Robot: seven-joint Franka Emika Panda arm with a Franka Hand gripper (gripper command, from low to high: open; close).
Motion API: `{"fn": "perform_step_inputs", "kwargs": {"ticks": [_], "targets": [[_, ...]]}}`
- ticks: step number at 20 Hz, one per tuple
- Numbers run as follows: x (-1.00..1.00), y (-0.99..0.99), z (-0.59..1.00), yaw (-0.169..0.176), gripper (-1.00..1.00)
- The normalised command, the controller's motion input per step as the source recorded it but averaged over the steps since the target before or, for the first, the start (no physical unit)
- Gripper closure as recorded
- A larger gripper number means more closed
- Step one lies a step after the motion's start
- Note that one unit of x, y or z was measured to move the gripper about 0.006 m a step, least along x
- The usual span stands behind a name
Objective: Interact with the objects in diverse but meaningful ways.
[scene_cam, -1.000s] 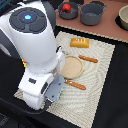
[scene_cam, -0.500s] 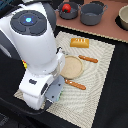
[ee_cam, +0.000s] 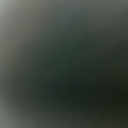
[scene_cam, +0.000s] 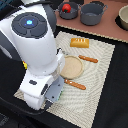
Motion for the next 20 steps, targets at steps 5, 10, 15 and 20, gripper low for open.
{"fn": "perform_step_inputs", "kwargs": {"ticks": [5, 10, 15, 20], "targets": [[-0.29, 0.0, 0.89, 0.0, 1.0], [-0.82, 0.49, 1.0, 0.025, 1.0], [-0.74, 0.58, 0.71, 0.003, 1.0], [-0.7, 0.55, 0.18, 0.0, 1.0]]}}
